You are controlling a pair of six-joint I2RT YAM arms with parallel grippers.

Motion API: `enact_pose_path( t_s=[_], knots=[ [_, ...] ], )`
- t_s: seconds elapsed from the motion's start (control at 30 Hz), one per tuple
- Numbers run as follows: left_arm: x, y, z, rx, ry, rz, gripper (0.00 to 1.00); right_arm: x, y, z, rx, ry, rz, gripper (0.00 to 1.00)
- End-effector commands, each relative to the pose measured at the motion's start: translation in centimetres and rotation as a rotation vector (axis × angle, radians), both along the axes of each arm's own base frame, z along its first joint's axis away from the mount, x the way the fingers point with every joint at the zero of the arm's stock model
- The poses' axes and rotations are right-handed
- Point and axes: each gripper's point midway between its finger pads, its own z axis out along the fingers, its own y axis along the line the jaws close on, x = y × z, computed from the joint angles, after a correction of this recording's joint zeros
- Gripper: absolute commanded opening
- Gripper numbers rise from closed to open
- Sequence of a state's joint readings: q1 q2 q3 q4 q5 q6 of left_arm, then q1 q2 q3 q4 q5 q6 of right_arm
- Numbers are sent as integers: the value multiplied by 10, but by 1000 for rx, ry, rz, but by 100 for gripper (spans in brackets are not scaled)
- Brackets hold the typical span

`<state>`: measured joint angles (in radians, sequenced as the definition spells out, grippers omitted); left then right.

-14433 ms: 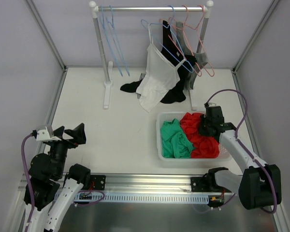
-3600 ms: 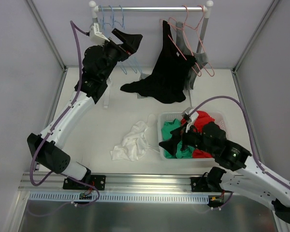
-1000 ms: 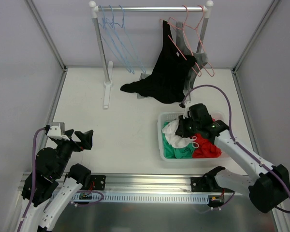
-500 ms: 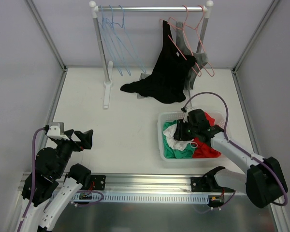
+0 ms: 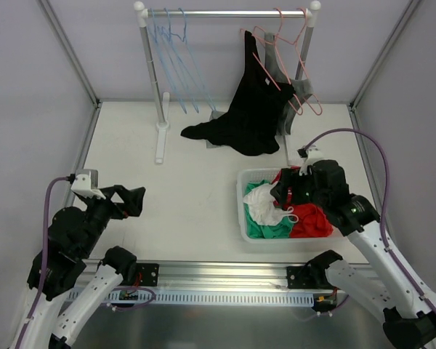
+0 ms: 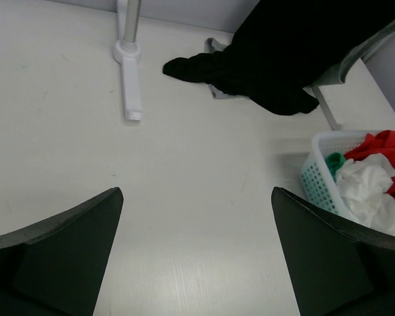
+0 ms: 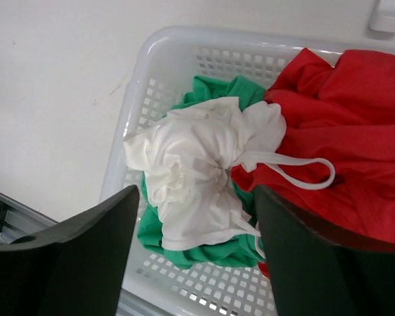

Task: Remove the tank top from the hanger

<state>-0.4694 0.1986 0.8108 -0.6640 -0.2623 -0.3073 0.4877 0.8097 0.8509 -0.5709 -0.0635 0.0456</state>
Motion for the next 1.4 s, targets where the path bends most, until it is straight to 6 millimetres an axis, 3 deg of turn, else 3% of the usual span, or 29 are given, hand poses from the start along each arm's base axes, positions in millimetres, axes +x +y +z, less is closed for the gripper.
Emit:
enact_pose_path(
  t_s=[0.0, 0.07, 0.13, 0.27, 0.33, 0.37, 0.4, 0.47, 0.67, 0.83, 0.93, 0.97, 1.0, 1.07, 1.2, 1.23, 1.3, 1.33, 1.37],
  knots=[
    [12, -30, 52, -95, -50, -106, 99, -13, -20, 21, -38, -53, -32, 78],
    [29, -52, 65, -119, 5, -159, 99, -15, -32, 35, -31, -121, -82, 92],
    [35, -79, 72, -147, 66, -266, 99, -18, -39, 42, -12, -155, -118, 98],
    [71, -137, 92, -188, 190, -394, 99, -29, -47, 53, 32, -209, -145, 99],
    [74, -166, 106, -136, 168, -429, 99, -36, -49, 54, 43, -208, -140, 99],
    [79, -174, 133, -137, 116, -435, 99, -38, -50, 54, 45, -207, -145, 100],
    [95, -197, 122, -108, 159, -452, 99, -41, -51, 56, 56, -215, -146, 99],
    [114, -231, 138, -102, 154, -496, 99, -46, -51, 55, 78, -211, -150, 99],
    [177, -308, 157, -122, 138, -530, 99, -66, -51, 65, 170, -268, -123, 99],
    [222, -349, 163, -140, 85, -526, 99, -80, -54, 68, 189, -292, -102, 99],
    [248, -375, 171, -177, -11, -545, 99, -89, -45, 64, 220, -274, -42, 100],
    [257, -387, 157, -175, -15, -562, 99, -91, -43, 64, 229, -276, -28, 99],
    [260, -398, 176, -216, -115, -604, 99, -92, -43, 63, 233, -273, -27, 99],
    [276, -410, 164, -225, -152, -595, 99, -92, -44, 55, 229, -258, -36, 99],
    [298, -419, 170, -279, -265, -564, 99, -97, -44, 48, 248, -252, -34, 100],
    [302, -419, 179, -308, -311, -561, 99, -97, -42, 45, 256, -244, -33, 99],
    [310, -425, 174, -338, -332, -570, 99, -101, -40, 43, 273, -239, -15, 99],
    [311, -425, 185, -382, -359, -572, 99, -102, -39, 42, 277, -235, -11, 99],
    [321, -427, 173, -389, -351, -560, 99, -103, -37, 41, 284, -228, -2, 99]
  ],
)
